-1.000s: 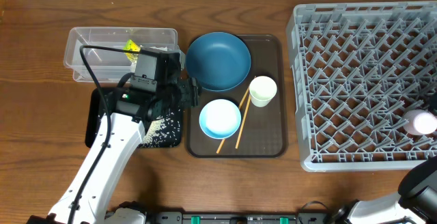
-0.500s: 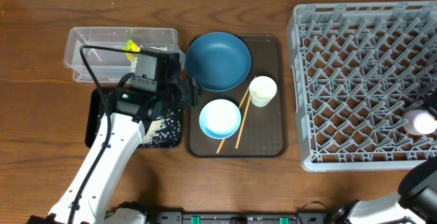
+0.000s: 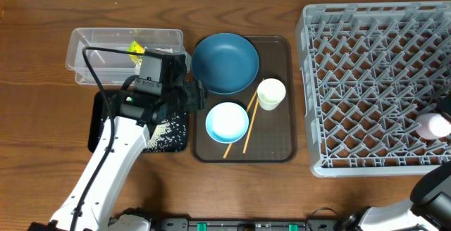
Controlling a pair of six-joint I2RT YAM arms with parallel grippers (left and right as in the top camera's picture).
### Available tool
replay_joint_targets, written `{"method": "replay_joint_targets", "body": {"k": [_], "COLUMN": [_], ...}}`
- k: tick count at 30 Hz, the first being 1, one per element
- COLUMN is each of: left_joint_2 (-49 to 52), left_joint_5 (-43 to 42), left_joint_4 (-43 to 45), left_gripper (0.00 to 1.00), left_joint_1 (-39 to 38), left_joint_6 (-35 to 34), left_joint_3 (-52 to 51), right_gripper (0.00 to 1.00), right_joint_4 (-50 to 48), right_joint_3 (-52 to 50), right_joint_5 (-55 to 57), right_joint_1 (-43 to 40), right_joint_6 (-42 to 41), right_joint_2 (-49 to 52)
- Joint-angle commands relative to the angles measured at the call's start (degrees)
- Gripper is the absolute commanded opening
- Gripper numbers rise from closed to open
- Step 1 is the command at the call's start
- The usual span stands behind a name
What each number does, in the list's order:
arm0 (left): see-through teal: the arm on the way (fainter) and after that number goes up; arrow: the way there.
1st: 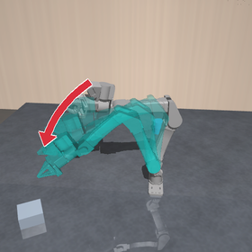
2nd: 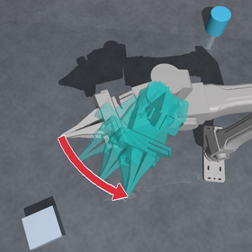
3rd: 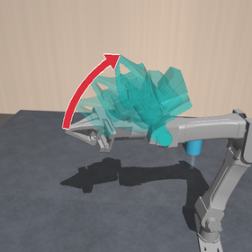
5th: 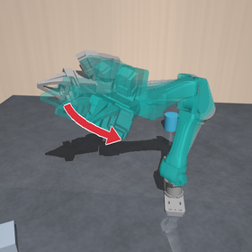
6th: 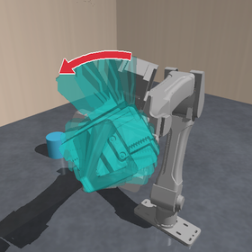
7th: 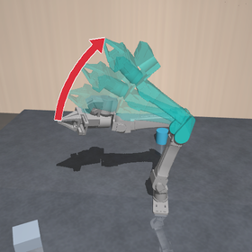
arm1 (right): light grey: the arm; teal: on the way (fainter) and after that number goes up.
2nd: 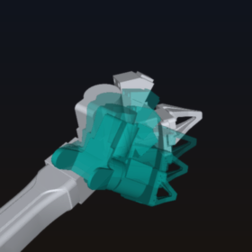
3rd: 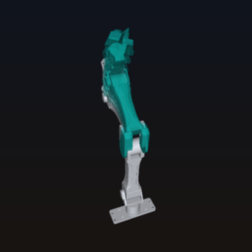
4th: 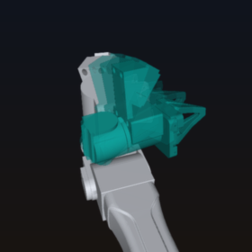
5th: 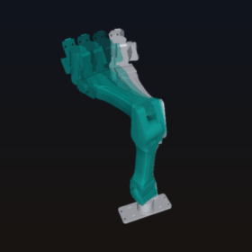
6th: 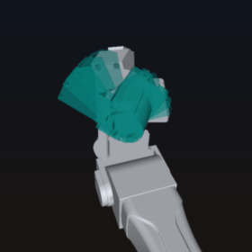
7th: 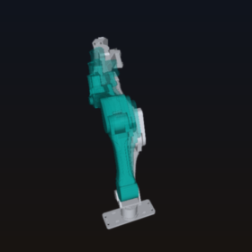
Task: Sort waste into correct bins and load items into the dishwasher rack
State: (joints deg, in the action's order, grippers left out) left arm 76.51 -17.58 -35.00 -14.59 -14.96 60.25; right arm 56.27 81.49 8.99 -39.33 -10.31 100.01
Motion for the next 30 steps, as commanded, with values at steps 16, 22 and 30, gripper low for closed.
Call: {"method": "replay_joint_targets", "body": {"k": [16,22,30], "left_joint_2": [0.5,0.5,0.5], "left_joint_5": [0.7,0.7,0.7], "left_joint_4": [-0.3,-0.3,-0.3], "left_gripper": [0.66,0.67,0.66], "left_joint_1": [0.0,0.0,0.0], "left_joint_6": [0.5,0.5,0.5], "left_joint_3": [0.6,0.6,0.6], "right_gripper": [0.23,0.18,0.16], "right_joint_4": [5.9,12.7,13.7], "right_joint_3": [6.8,6.8,0.4], "right_joint_5": [-7.3,-7.6,-7.5], "right_joint_1": [-0.7,-0.7,-0.4], "right_joint_6": [1.7,2.7,1.9], "right_joint_2": [-5.9,-8.9,-7.8]}}
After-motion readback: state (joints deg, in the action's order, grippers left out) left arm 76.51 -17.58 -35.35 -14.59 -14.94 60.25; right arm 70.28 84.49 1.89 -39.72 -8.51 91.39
